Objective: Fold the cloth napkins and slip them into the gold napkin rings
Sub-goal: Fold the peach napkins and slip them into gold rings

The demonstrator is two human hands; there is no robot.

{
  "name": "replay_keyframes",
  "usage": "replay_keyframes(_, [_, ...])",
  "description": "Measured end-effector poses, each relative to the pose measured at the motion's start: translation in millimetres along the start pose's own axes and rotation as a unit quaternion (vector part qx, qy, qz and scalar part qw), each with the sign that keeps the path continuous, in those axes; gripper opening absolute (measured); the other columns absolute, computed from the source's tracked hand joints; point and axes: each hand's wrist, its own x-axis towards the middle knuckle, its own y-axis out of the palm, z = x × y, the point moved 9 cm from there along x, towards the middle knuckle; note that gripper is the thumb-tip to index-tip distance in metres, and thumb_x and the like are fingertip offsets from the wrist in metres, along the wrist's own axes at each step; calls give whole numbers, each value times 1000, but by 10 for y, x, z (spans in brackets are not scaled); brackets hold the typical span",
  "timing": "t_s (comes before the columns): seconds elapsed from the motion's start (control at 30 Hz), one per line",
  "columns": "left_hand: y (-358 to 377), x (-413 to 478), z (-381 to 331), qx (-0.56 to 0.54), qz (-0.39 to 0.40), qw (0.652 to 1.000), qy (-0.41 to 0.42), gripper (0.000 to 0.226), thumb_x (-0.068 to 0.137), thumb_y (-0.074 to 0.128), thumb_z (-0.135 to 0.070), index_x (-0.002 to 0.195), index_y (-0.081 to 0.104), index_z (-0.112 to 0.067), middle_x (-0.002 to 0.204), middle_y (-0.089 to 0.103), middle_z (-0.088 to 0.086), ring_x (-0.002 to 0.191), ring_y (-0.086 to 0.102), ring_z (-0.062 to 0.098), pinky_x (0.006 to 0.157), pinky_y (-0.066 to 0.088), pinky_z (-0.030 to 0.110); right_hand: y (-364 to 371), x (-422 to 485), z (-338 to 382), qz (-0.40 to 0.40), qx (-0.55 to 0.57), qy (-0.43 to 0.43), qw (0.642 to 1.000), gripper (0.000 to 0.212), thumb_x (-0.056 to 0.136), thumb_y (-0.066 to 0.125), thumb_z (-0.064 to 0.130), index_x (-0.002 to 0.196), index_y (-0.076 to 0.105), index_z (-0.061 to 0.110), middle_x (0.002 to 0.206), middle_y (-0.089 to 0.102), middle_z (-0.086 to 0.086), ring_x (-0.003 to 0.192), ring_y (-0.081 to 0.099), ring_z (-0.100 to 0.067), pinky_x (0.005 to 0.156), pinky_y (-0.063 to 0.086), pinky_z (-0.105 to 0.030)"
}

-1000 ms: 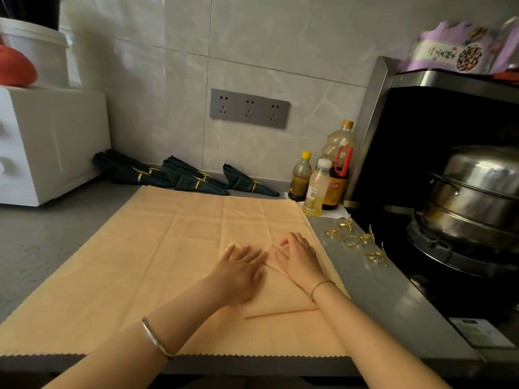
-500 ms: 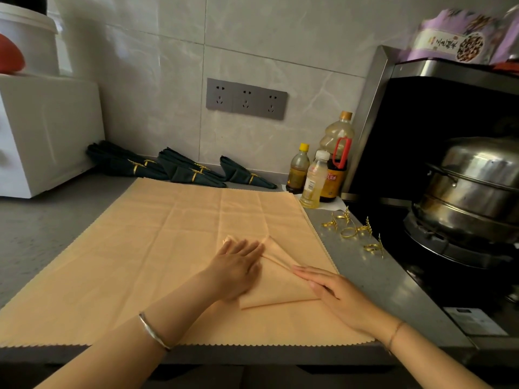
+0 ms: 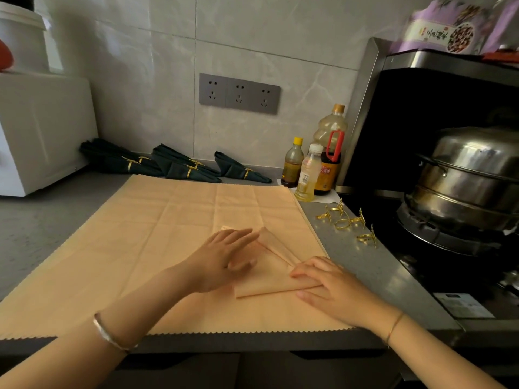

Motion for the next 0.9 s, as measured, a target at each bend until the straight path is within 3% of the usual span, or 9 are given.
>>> replay_keyframes(0.1, [-77,-165,-63,60,16,998,28,84,75,23,-81,144,34,-36,148,32,-14,137,27,8,113,15,25,-28,28,25,-5,-22,4,1000,37,89,43,58,122,47,43,112,38,24,112,32,5,91,22,-8])
replay_keyframes(0.2, [-29,-287,-89,87,53,994,40,76,82,45,-72,145,35,-31,146,34,-14,134,33,7,111,17,20,-17,52,48,8,-41,9,999,43,84,37,65,120,45,43,111,38,20,112,32,-1,97,27,-18])
replay_keyframes(0.27, [-6,-327,-86,83,58,994,45,75,82,50,-69,144,34,-30,145,37,-14,130,38,7,110,26,21,-32,71,85,6,-60,3,998,41,85,37,64,116,46,40,109,39,19,110,31,-1,95,24,-17])
replay_keyframes(0.37, [-14,-330,-99,88,49,994,52,67,82,55,-61,136,38,-27,133,46,-12,109,51,8,95,41,24,-71,91,130,-10,-74,-3,997,33,88,43,60,107,47,34,105,39,17,105,32,-1,88,21,-15])
replay_keyframes(0.43, [-16,-311,-112,110,41,991,57,57,84,56,-55,130,40,-25,123,51,-10,89,51,9,83,43,23,-84,95,137,-17,-76,-3,997,31,87,46,60,100,47,32,103,41,17,102,34,-1,86,21,-15])
replay_keyframes(0.5, [-34,-284,-125,124,25,990,60,48,86,49,-54,124,44,-26,116,54,-8,82,52,12,77,42,24,-91,98,140,-19,-71,-1,997,31,86,47,61,93,47,31,100,43,17,100,36,-1,83,23,-16])
replay_keyframes(0.6, [-112,-228,-37,75,-38,995,50,55,80,31,-62,111,56,-24,107,60,-9,82,59,16,72,42,26,-102,127,112,-28,-47,15,998,35,83,49,63,87,51,29,94,45,17,92,41,-2,77,30,-17])
replay_keyframes(0.77, [-191,-91,149,-12,-117,993,-7,21,93,52,-45,84,56,-26,91,56,-13,83,60,9,73,51,31,-165,226,14,-56,24,60,996,43,80,49,62,81,65,22,88,54,12,82,52,-4,74,46,-24])
replay_keyframes(0.9, [-135,30,269,-70,-117,988,-70,17,90,58,-42,89,57,-25,95,57,-9,80,56,8,73,49,29,-202,288,7,-76,44,73,993,29,85,59,49,80,60,20,86,57,11,81,53,-5,77,49,-30])
